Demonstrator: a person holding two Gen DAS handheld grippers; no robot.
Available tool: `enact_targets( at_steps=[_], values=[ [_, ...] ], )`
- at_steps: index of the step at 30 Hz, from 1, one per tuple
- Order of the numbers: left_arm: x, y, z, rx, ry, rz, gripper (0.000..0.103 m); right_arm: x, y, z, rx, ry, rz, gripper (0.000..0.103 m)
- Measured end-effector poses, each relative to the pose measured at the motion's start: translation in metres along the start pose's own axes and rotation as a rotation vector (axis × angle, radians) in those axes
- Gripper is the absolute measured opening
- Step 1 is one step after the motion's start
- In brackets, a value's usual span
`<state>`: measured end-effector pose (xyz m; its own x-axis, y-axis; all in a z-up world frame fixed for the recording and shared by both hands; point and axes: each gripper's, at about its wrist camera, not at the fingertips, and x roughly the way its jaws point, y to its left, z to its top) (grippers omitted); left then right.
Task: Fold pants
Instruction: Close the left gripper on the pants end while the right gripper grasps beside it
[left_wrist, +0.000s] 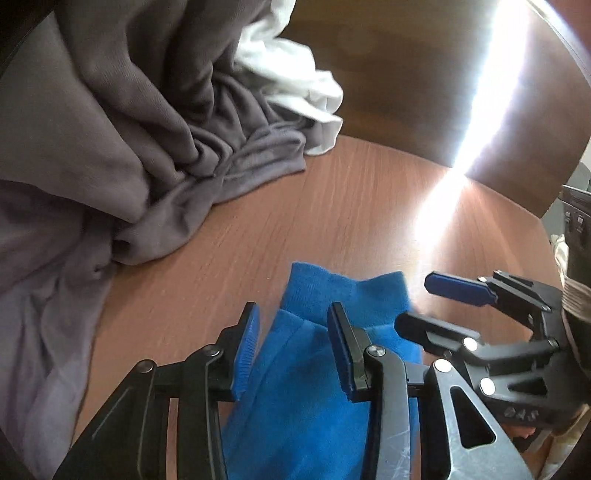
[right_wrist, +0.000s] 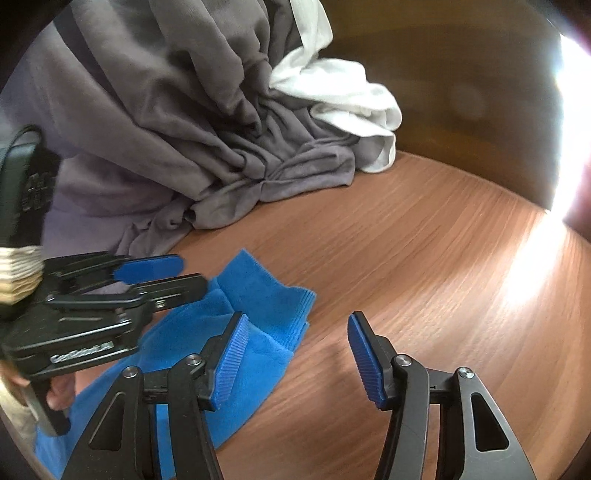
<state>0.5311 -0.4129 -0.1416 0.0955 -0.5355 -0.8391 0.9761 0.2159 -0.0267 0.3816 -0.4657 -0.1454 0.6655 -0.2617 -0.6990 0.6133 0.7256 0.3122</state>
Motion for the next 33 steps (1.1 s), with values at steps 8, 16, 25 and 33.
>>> enact_targets(
  at_steps=[8, 16, 25, 33],
  values=[
    [0.026, 0.009, 0.005, -0.012, 0.049, -0.084, 0.038, 0.014, 0.002, 0.001, 0.016, 0.012, 0.010, 0.041],
    [0.036, 0.016, 0.005, -0.052, 0.060, -0.151, 0.033, 0.020, 0.002, 0.003, 0.026, 0.021, 0.016, 0.040],
    [0.036, 0.022, 0.007, -0.065, 0.073, -0.215, 0.024, 0.025, 0.002, 0.004, 0.030, 0.022, 0.027, 0.039],
    [0.028, 0.018, 0.006, -0.060, 0.027, -0.206, 0.016, 0.028, 0.000, 0.006, 0.018, 0.009, 0.059, 0.018]
  ],
)
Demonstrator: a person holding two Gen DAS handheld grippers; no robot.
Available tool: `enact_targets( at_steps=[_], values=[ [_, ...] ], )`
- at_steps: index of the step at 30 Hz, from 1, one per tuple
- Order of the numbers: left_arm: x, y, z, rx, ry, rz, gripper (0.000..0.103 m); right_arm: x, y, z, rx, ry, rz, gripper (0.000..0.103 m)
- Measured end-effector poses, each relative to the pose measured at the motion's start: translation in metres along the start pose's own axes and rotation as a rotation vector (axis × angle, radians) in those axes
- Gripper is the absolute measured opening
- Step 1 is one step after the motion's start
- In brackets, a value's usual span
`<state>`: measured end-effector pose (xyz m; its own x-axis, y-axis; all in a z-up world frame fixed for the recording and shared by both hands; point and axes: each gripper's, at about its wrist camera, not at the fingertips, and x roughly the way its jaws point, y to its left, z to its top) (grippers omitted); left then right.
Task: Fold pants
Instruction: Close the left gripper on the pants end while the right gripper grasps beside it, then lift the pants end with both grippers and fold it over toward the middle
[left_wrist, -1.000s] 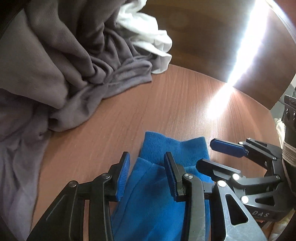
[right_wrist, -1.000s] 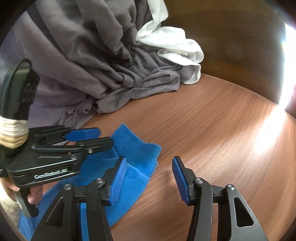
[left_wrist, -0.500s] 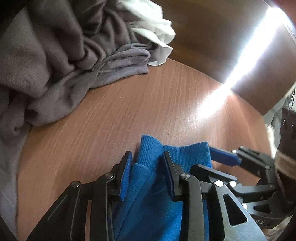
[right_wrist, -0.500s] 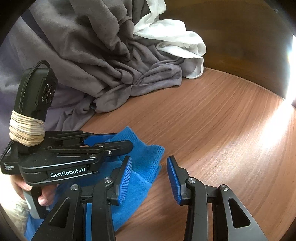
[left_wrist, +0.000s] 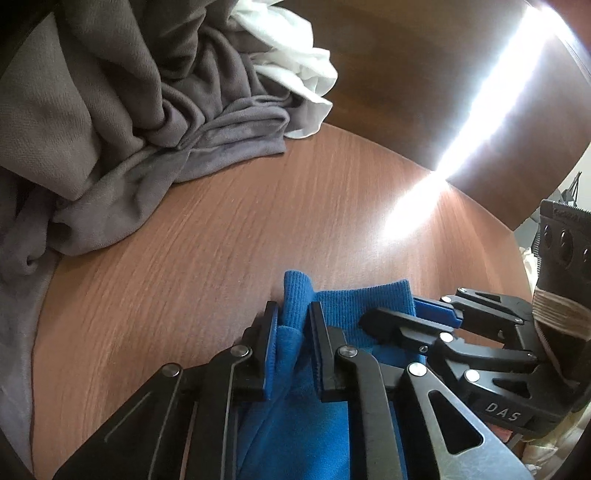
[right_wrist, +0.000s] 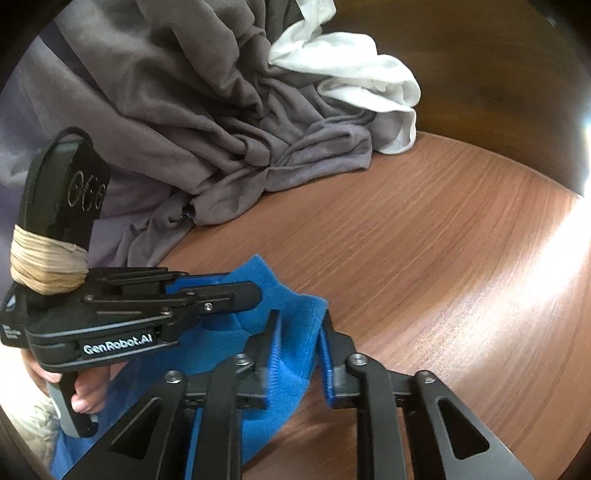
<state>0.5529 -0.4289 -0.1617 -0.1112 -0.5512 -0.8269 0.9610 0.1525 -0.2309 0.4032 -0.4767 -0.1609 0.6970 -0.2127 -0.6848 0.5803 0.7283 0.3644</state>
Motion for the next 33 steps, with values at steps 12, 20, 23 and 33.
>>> enact_targets(
  at_steps=[12, 20, 23, 33],
  values=[
    [-0.085, -0.013, -0.010, -0.001, -0.200, -0.054, 0.016, -0.063, 0.041, 0.004, -0.125, -0.161, 0.007, 0.016],
    [-0.156, -0.021, -0.043, 0.033, -0.300, -0.020, 0.016, -0.105, 0.099, -0.009, -0.230, -0.257, 0.040, 0.016],
    [-0.178, -0.021, -0.061, 0.026, -0.321, -0.022, 0.016, -0.119, 0.126, -0.022, -0.272, -0.281, 0.049, 0.016],
    [-0.221, -0.011, -0.139, 0.024, -0.321, -0.017, 0.015, -0.142, 0.200, -0.084, -0.387, -0.292, 0.019, 0.016]
  ],
)
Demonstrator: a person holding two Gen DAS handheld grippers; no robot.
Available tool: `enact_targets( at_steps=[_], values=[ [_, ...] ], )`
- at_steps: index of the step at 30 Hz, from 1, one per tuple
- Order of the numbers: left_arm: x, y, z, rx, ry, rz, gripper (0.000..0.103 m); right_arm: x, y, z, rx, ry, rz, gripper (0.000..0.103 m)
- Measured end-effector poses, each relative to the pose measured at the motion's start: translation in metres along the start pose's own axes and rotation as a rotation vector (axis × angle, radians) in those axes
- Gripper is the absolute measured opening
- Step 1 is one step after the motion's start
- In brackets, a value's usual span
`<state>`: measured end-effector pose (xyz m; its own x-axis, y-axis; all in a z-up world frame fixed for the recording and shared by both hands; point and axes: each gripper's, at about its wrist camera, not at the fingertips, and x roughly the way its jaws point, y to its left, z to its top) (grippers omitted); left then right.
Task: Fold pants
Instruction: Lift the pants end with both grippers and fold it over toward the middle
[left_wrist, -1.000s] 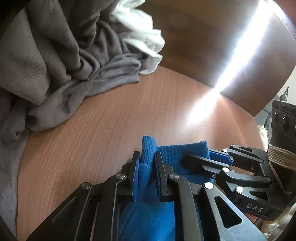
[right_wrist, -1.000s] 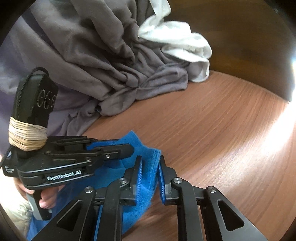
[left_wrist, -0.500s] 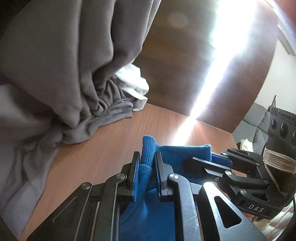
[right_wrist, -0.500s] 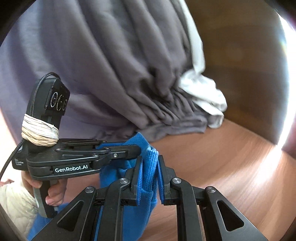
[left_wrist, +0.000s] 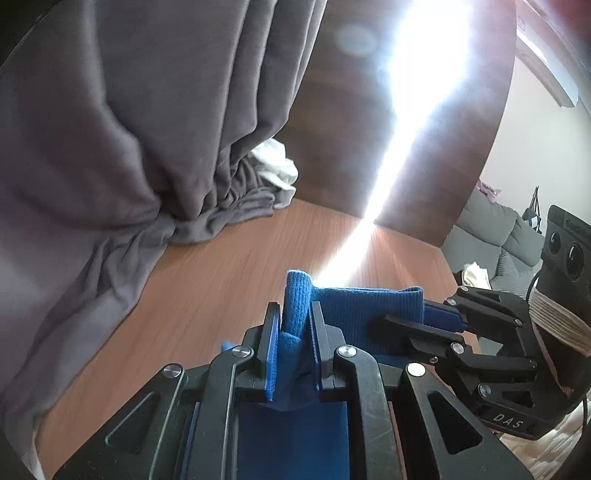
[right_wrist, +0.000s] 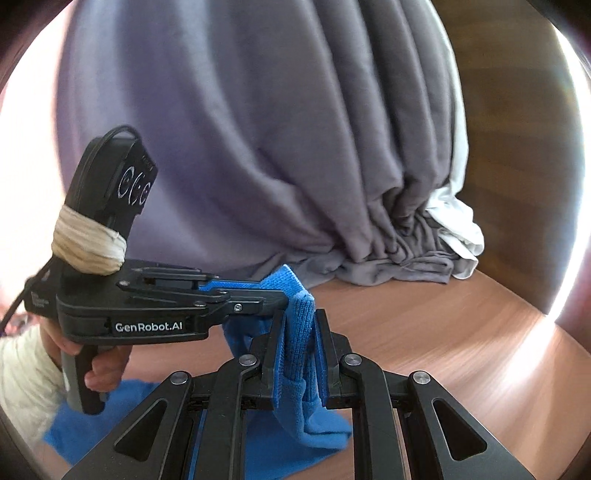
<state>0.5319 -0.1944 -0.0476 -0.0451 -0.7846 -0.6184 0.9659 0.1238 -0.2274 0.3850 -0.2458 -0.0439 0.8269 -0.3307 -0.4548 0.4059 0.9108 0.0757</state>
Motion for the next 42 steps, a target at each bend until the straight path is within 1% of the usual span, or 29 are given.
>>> enact_targets(
  at_steps=[5, 10, 12, 15, 22, 25, 28, 30, 31, 32, 33, 34, 35, 37, 39, 41, 42],
  values=[
    [-0.014, 0.015, -0.038, -0.047, 0.030, -0.015, 0.015, -0.004, 0.041, -0.024, -0.034, 0.032, -0.013, 0.015],
    [-0.030, 0.028, -0.072, -0.075, 0.048, 0.004, 0.014, -0.006, 0.076, -0.048, -0.074, 0.074, -0.014, 0.015],
    [-0.038, 0.037, -0.084, -0.092, 0.048, 0.007, 0.013, -0.006, 0.092, -0.057, -0.104, 0.085, -0.012, 0.011],
    [-0.047, 0.047, -0.102, -0.124, 0.060, 0.016, 0.013, -0.002, 0.112, -0.068, -0.147, 0.111, -0.010, 0.011],
    [-0.062, 0.063, -0.147, -0.176, 0.115, 0.070, 0.012, 0.006, 0.145, -0.096, -0.209, 0.197, 0.034, 0.011],
    [-0.067, 0.071, -0.162, -0.200, 0.145, 0.124, 0.012, 0.009, 0.154, -0.106, -0.216, 0.243, 0.064, 0.012],
    [-0.075, 0.077, -0.172, -0.219, 0.165, 0.187, 0.012, 0.013, 0.154, -0.115, -0.192, 0.298, 0.100, 0.018],
    [-0.082, 0.076, -0.173, -0.212, 0.168, 0.220, 0.012, 0.011, 0.154, -0.118, -0.166, 0.326, 0.164, 0.019],
    [-0.085, 0.071, -0.171, -0.193, 0.166, 0.232, 0.012, 0.009, 0.155, -0.118, -0.168, 0.327, 0.177, 0.019],
    [-0.088, 0.067, -0.171, -0.180, 0.166, 0.237, 0.012, 0.004, 0.159, -0.119, -0.181, 0.323, 0.184, 0.022],
    [-0.090, 0.062, -0.169, -0.163, 0.166, 0.244, 0.012, -0.001, 0.161, -0.118, -0.199, 0.317, 0.189, 0.029],
    [-0.092, 0.056, -0.166, -0.147, 0.165, 0.251, 0.012, -0.006, 0.162, -0.117, -0.204, 0.310, 0.192, 0.033],
    [-0.094, 0.050, -0.163, -0.135, 0.163, 0.255, 0.013, -0.010, 0.160, -0.115, -0.200, 0.300, 0.194, 0.038],
    [-0.098, 0.039, -0.157, -0.111, 0.157, 0.251, 0.014, -0.020, 0.151, -0.109, -0.177, 0.277, 0.187, 0.043],
    [-0.101, 0.025, -0.146, -0.080, 0.146, 0.244, 0.018, -0.031, 0.137, -0.100, -0.144, 0.250, 0.167, 0.051],
    [-0.104, 0.016, -0.135, -0.051, 0.129, 0.229, 0.030, -0.042, 0.117, -0.088, -0.096, 0.205, 0.126, 0.054],
    [-0.104, 0.012, -0.129, -0.040, 0.121, 0.226, 0.032, -0.047, 0.107, -0.082, -0.074, 0.181, 0.104, 0.057]
  ],
)
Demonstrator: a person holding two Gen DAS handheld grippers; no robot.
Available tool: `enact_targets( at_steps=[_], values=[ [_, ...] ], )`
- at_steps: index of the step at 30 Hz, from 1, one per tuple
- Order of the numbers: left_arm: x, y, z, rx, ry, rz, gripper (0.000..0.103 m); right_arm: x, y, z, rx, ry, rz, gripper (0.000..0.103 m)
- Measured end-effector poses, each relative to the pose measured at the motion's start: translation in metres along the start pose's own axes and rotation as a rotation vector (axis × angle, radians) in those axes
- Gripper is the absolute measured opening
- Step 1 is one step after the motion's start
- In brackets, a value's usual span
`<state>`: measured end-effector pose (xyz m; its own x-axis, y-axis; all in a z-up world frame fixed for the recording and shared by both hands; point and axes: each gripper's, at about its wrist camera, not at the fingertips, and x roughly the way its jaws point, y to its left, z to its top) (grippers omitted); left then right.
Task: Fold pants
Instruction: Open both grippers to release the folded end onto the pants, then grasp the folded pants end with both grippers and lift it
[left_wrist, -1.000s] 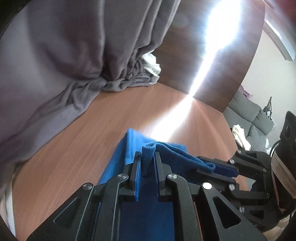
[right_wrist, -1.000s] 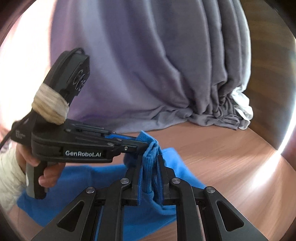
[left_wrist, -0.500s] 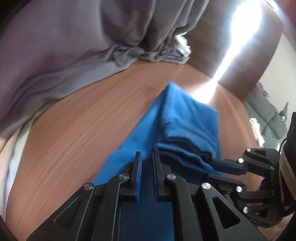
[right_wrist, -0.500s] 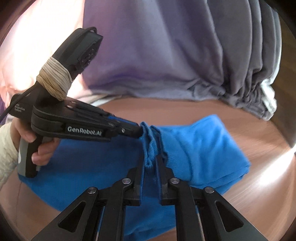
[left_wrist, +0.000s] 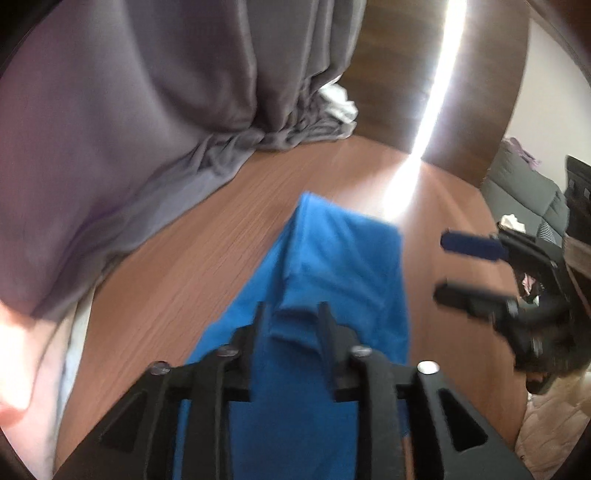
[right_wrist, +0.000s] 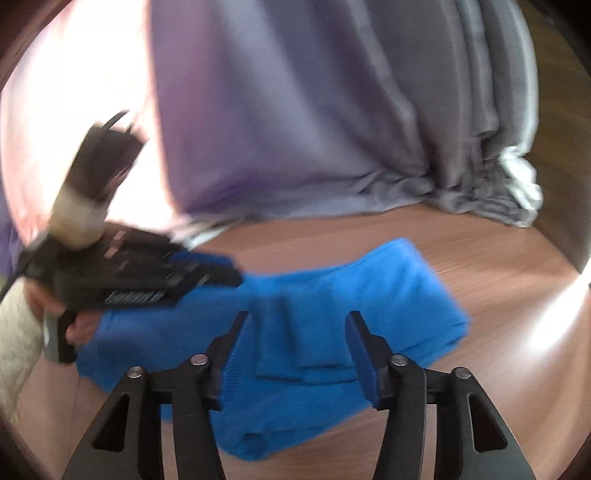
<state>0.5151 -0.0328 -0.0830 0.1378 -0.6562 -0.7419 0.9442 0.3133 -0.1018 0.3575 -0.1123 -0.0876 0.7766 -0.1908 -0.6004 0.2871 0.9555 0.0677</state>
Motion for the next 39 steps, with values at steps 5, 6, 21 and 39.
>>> enact_targets(
  at_steps=[5, 6, 21, 39],
  values=[
    [0.005, -0.016, 0.037, 0.042, -0.016, -0.045, 0.035, -0.027, -0.042, 0.012, 0.089, -0.093, -0.098, 0.061],
    [0.010, -0.018, 0.044, 0.044, -0.012, -0.054, 0.035, -0.030, -0.050, 0.012, 0.107, -0.108, -0.120, 0.062],
    [0.130, -0.022, 0.108, 0.027, 0.165, -0.041, 0.035, 0.018, -0.141, -0.012, 0.424, -0.015, -0.133, 0.062],
    [0.197, 0.000, 0.111, -0.068, 0.312, -0.136, 0.042, 0.078, -0.159, -0.040, 0.557, 0.103, -0.046, 0.055]
  ],
)
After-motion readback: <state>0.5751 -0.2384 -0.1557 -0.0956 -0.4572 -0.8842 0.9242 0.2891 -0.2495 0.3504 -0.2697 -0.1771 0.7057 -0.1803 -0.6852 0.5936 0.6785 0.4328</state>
